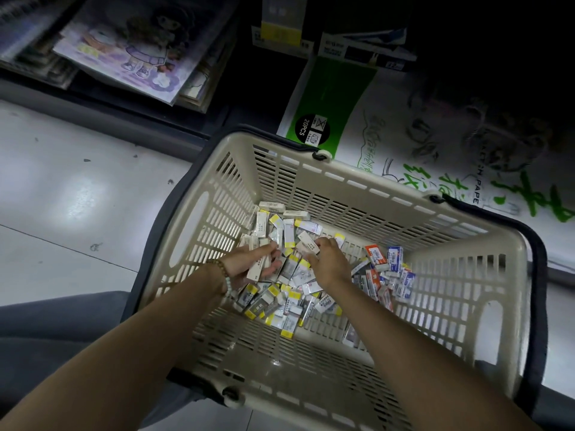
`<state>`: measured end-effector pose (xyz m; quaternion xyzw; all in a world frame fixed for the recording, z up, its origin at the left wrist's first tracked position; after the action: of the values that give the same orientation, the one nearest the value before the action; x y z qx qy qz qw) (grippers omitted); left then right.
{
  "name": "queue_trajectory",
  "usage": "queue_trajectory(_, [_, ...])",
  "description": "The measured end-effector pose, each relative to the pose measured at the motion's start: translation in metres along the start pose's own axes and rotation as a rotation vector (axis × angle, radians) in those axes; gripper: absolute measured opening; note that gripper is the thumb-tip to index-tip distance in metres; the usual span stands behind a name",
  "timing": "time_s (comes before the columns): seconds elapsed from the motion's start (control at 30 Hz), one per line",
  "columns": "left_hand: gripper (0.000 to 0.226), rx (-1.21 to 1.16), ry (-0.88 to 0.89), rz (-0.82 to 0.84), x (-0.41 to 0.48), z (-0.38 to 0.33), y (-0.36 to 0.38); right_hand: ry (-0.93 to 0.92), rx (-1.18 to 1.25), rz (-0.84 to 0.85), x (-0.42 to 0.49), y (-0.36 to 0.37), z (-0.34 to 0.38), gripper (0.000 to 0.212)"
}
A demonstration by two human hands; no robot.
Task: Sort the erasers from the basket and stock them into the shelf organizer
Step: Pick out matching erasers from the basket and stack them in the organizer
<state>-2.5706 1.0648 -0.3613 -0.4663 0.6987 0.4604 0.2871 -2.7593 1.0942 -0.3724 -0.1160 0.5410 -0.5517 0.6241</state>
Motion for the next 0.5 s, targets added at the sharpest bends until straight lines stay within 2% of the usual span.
queue_trajectory(0.07, [0.022,-0.035,0.012,-0.012,0.000,0.000,0.003,-0.041,0.097,-0.047,0.000,-0.008,-0.005,0.024])
queue_trajectory(0.17, [0.023,-0.056,0.023,-0.053,-0.001,-0.005,0.009,-0.115,0.132,-0.007,-0.004,-0.016,-0.014,0.022])
queue_trajectory(0.27, [0.028,-0.025,0.046,-0.113,-0.004,-0.007,0.014,-0.026,0.367,0.057,-0.008,-0.013,-0.013,0.041])
queue_trajectory(0.33, [0.027,-0.098,0.055,-0.165,-0.005,-0.005,0.013,0.036,0.462,0.120,-0.006,-0.008,-0.006,0.049])
queue_trajectory(0.4, [0.027,-0.133,0.056,-0.168,-0.007,-0.003,0.010,0.080,0.465,0.155,-0.004,-0.001,0.002,0.049])
queue_trajectory(0.5, [0.026,-0.081,0.026,-0.195,-0.006,0.000,0.001,0.114,0.327,0.083,0.000,0.007,0.011,0.044])
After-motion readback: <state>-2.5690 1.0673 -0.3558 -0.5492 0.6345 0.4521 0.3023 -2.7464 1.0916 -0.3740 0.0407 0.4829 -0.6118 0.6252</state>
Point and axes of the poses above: each hand's wrist, its own x-axis towards the middle knuckle, its own y-axis out of the palm, z = x × y, the point moved 1 cm from there along x, towards the middle knuckle, and after that the axes turned 2 degrees about y, right-handed, at the moved point
